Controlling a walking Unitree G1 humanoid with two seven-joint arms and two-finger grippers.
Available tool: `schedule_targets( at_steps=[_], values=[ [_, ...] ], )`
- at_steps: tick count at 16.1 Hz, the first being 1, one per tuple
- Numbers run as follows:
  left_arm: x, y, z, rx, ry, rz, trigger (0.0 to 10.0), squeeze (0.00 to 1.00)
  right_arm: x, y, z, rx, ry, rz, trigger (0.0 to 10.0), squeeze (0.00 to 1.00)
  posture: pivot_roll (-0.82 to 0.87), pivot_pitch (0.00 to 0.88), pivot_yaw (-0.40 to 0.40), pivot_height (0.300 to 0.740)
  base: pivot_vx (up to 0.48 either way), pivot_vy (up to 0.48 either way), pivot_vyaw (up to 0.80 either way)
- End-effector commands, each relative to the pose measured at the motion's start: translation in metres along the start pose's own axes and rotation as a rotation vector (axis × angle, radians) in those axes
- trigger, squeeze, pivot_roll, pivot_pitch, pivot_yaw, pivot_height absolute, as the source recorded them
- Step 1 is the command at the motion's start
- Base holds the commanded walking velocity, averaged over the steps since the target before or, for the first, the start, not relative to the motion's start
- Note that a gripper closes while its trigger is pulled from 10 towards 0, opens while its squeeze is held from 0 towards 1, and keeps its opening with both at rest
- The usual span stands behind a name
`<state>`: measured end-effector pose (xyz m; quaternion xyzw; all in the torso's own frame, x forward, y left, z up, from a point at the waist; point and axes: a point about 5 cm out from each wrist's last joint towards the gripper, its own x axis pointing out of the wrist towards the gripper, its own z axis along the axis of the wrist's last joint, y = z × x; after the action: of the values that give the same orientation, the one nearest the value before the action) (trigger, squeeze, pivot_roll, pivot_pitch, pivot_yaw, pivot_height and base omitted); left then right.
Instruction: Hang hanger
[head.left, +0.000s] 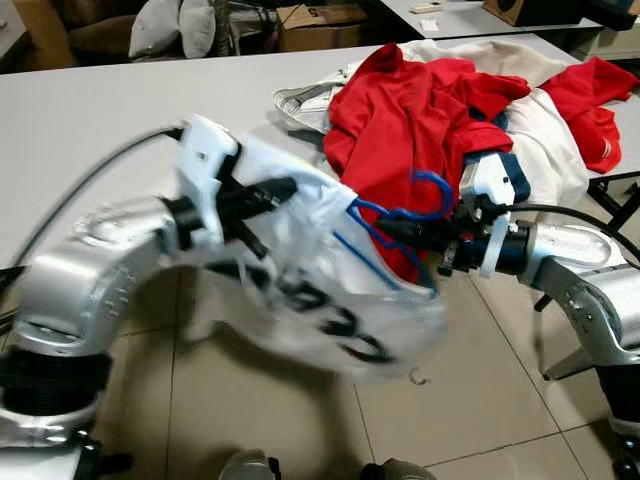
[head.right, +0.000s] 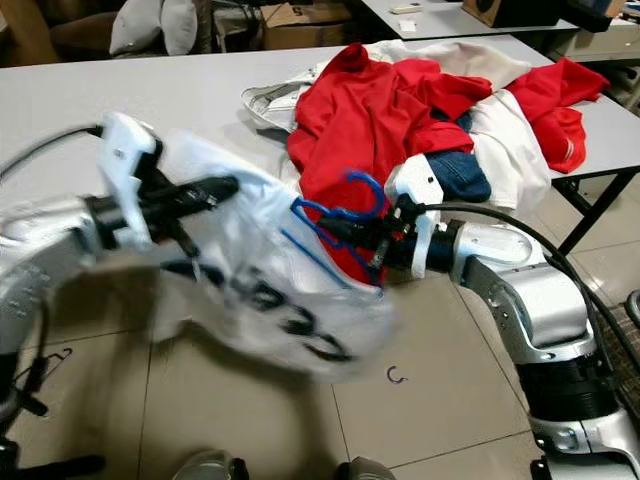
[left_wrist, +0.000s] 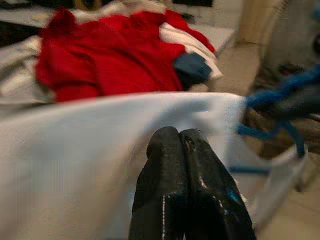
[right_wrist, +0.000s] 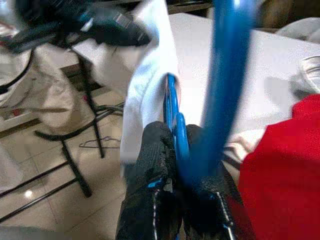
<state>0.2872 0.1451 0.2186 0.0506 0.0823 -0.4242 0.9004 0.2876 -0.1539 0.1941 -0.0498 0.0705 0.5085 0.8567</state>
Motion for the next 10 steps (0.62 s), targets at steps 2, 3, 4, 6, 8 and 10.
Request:
schedule_targets(
  at_steps=[2,3,4,6,8,10],
  values=[
    [0.012,-0.021,-0.016,-0.031,0.059,-0.071,0.0,0.0,-0.002,-0.006,0.009,0.004,-0.034,-0.055,10.0,0.0,-0.09,0.0,0.007,0.74,0.0,0.0,0.0],
    [0.014,-0.027,-0.018,-0.031,0.075,-0.102,0.0,0.0,-0.003,-0.006,0.008,-0.004,-0.015,-0.057,10.0,0.0,-0.09,0.0,0.007,0.74,0.0,0.0,0.0],
    [0.014,-0.03,-0.017,-0.033,0.076,-0.125,0.0,0.0,-0.004,-0.006,0.005,-0.026,0.022,-0.058,10.0,0.0,-0.09,0.0,0.006,0.74,0.0,0.0,0.0],
    [0.009,-0.029,-0.005,-0.04,0.036,-0.156,0.0,0.0,-0.009,-0.004,-0.007,-0.096,0.146,-0.032,10.0,0.0,-0.09,0.0,0.002,0.74,0.0,0.0,0.0],
    [0.0,-0.018,0.003,-0.015,0.03,-0.123,0.0,0.0,-0.011,-0.003,-0.007,-0.08,0.139,-0.025,10.0,0.0,-0.09,0.0,-0.001,0.74,0.0,0.0,0.0],
    [-0.008,-0.022,-0.009,0.014,0.103,-0.142,10.0,0.0,-0.015,-0.007,0.002,-0.043,0.067,-0.044,10.0,0.0,-0.09,0.0,-0.002,0.74,0.0,0.0,0.0]
  ],
)
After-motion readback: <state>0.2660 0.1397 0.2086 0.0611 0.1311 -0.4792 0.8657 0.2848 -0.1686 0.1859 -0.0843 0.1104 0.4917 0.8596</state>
